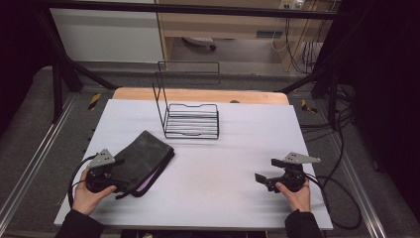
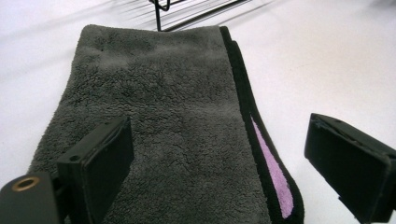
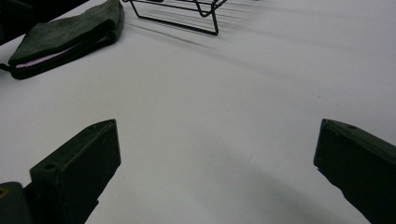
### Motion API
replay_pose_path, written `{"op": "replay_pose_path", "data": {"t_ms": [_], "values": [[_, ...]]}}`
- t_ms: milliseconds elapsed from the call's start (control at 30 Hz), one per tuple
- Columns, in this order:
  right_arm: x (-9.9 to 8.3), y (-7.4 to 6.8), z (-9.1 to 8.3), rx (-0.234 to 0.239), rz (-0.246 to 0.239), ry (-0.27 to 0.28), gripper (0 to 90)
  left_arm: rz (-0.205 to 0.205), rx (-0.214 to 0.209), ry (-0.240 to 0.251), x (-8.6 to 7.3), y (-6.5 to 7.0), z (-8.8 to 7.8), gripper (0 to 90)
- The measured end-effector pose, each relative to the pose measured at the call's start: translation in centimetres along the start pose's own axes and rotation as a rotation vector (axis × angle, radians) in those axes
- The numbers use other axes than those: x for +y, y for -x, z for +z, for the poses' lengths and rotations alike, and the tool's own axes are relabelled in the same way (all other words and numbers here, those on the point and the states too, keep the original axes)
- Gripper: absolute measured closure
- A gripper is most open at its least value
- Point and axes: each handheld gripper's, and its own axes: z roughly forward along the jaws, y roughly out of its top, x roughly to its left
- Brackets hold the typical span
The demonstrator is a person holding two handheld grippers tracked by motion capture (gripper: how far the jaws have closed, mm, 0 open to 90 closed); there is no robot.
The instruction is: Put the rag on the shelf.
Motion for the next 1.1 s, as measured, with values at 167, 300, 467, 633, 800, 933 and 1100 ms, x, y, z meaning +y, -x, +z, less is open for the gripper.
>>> {"op": "replay_pose_path", "data": {"t_ms": [167,300,467,633,800,933,1100], "values": [[0.0,0.0,0.1,-0.001,-0.005,-0.006,1.3,-0.005,0.001,-0.003,0.2,0.1,0.0,8.5],[-0.1,-0.1,0.1,-0.008,-0.006,-0.011,1.4,-0.006,-0.009,-0.014,0.5,0.5,0.1,7.8],[-0.1,-0.2,0.2,-0.011,-0.011,-0.022,1.7,0.032,-0.021,-0.039,1.7,1.9,1.0,8.6],[-0.2,-0.4,0.4,-0.011,-0.015,-0.027,1.9,0.026,-0.027,-0.065,2.2,2.9,1.9,14.7],[-0.2,-0.4,0.5,-0.01,-0.017,-0.033,2.0,0.045,-0.007,-0.129,2.0,3.5,2.7,28.8],[-0.3,-0.5,0.5,-0.009,-0.017,-0.035,2.0,0.043,0.02,-0.21,1.2,3.6,3.3,35.4],[-0.3,-0.5,0.6,-0.012,-0.018,-0.037,1.9,0.037,0.038,-0.228,0.6,3.7,2.6,37.8]]}}
